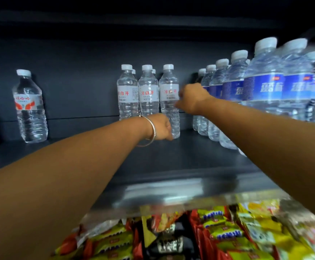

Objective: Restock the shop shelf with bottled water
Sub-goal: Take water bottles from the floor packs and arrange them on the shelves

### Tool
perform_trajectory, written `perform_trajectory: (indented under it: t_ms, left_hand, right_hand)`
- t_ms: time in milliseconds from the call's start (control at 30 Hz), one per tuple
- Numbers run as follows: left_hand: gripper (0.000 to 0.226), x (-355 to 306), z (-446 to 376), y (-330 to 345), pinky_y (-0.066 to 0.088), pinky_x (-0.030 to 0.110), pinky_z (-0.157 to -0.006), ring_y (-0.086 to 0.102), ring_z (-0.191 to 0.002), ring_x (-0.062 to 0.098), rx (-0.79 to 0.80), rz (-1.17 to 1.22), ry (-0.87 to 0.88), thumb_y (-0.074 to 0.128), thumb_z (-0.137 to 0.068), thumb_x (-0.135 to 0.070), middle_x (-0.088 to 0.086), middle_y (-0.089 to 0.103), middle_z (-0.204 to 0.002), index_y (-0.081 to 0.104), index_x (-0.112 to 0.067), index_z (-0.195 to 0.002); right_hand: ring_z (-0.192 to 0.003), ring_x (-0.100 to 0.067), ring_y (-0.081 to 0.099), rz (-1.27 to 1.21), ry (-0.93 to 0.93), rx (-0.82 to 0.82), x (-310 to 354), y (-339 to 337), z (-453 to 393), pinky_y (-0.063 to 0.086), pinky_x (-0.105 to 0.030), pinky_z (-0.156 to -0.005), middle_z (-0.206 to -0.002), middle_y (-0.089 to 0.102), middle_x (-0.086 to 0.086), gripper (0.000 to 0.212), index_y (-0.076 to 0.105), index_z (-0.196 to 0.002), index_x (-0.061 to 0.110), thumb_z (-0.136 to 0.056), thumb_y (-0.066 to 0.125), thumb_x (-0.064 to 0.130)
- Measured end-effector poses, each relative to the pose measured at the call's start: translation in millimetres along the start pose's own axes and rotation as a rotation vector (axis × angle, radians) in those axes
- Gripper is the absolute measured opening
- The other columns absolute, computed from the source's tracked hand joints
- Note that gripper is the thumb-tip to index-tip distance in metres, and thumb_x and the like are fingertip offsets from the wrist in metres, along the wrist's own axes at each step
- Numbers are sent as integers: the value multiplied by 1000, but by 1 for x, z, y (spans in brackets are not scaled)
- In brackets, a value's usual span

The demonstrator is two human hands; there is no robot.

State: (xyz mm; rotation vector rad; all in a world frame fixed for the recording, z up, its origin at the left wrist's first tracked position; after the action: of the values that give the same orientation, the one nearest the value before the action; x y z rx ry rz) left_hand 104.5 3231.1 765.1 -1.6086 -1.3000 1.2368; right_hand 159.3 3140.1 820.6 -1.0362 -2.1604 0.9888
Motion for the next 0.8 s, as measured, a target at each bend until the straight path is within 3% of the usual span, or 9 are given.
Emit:
perform_trajectory:
  t_ms: [133,267,500,667,800]
  left_hand:
    - [29,-21,29,-6,49,37,-91,56,-87,23,-2,-49,47,64,-84,-18,14,65,-103,63,-1,-107]
    - [31,-53,68,-10,48,39,-93,59,-104,29,-42,-58,114,64,-84,-18,14,64,-113,61,-4,-111]
    - [34,-133,148,0,41,27,-89,51,-109,25,-186,-20,333,61,-84,-18,12,53,-120,52,-7,-115]
    - [31,-179,187,64,42,37,-91,50,-107,28,-210,54,417,63,-81,-16,11,52,-114,54,-9,-109]
    - [35,-202,208,159,42,40,-92,50,-108,30,-56,66,443,64,-79,-17,12,51,-116,52,-8,-111]
  right_hand:
    - [-107,-37,56,187,-129,43,8,-11,63,46,-35,-83,-116,60,-19,29,60,-114,7,-87,53,15]
    - [-114,-37,53,271,-128,38,0,-34,129,45,-38,-89,-122,59,-19,37,56,-125,11,-90,53,22]
    - [-116,-34,45,414,-100,-32,-29,-73,234,38,-39,-92,-122,59,-11,37,52,-125,9,-89,51,19]
    - [-116,-33,44,414,-45,1,-73,-65,309,37,-38,-92,-122,58,-10,38,51,-122,10,-87,52,23]
    - [-116,-34,45,399,42,116,-124,-21,374,37,-39,-93,-121,57,-13,37,52,-120,9,-85,54,23]
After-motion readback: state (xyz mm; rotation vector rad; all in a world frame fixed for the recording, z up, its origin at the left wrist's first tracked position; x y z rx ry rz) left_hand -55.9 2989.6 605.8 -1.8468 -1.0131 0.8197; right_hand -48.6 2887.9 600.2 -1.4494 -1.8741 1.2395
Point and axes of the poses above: each hand's wrist, its own z-axis away from the middle knuckle, its own y-axis out of the palm, x = y × z, the point moved 5 cm from there along -z, towards the middle knuckle
